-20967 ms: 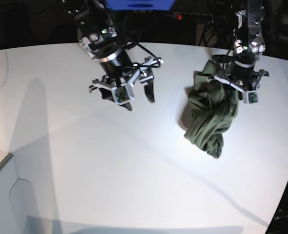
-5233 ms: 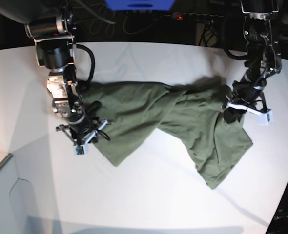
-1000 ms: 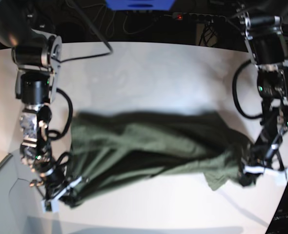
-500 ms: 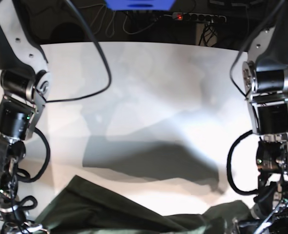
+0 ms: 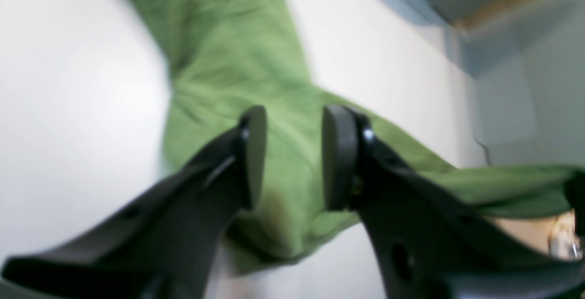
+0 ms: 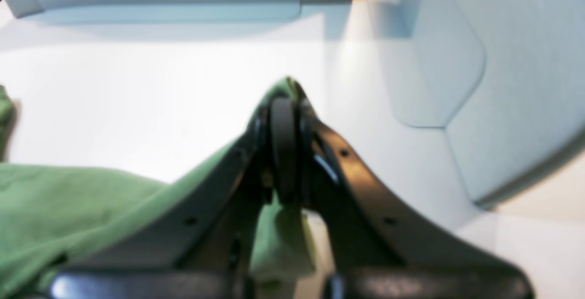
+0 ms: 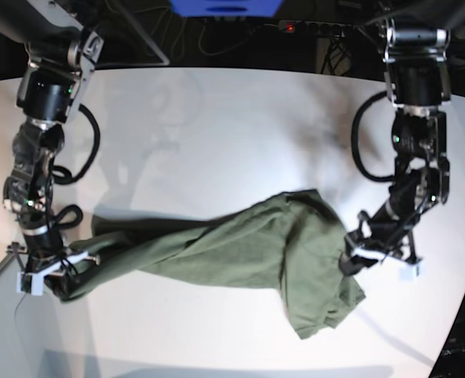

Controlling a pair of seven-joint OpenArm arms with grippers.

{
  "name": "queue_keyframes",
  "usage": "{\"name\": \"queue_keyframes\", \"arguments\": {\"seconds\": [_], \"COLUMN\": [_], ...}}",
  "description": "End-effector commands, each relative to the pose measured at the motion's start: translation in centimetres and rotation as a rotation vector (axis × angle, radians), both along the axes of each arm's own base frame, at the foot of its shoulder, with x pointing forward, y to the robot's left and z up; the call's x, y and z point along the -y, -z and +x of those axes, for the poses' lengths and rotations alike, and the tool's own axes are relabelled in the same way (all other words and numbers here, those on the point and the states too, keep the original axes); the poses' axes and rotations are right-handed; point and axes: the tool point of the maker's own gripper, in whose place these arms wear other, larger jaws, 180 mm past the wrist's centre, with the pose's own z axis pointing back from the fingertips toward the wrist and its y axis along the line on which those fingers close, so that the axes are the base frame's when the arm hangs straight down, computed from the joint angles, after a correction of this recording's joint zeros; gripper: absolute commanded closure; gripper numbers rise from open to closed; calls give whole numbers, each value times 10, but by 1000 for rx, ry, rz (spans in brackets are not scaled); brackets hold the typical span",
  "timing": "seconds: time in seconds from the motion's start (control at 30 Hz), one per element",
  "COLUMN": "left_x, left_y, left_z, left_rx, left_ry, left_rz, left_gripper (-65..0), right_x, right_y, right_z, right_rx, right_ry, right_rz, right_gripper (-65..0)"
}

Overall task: Layout the t-shirt on the table in an organized manner, then fold the t-shirt properly
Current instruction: 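Lay the shirt down and move the left gripper along its edge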

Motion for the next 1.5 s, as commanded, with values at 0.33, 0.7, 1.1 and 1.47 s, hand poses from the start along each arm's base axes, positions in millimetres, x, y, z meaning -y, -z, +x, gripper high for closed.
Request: {"name": "queue_keyframes", "arguments": {"seconds": [0.33,0.7,1.1,1.47], "left_x": [-1,-2,10,31], "left_y": [-1,37,46,36], "left_z": [-3,-10,-11,-7], "left_rx": [17,-90,-113,-87], "left_ry": [-22,-39,-31,8], "left_rz": [-21,-47,-78,-97], "left_gripper": [-217,-346,-338,0], "right_x": [7,6,4,5], "right_y": [-8,-1,4,7], "right_z": [-5,-9,-13,-15], "right_rx": [41,23,12,5], "right_ry": [6,3,0,3], "right_rz": [-12,-11,-10,-11], "right_gripper": [0,0,0,0]}}
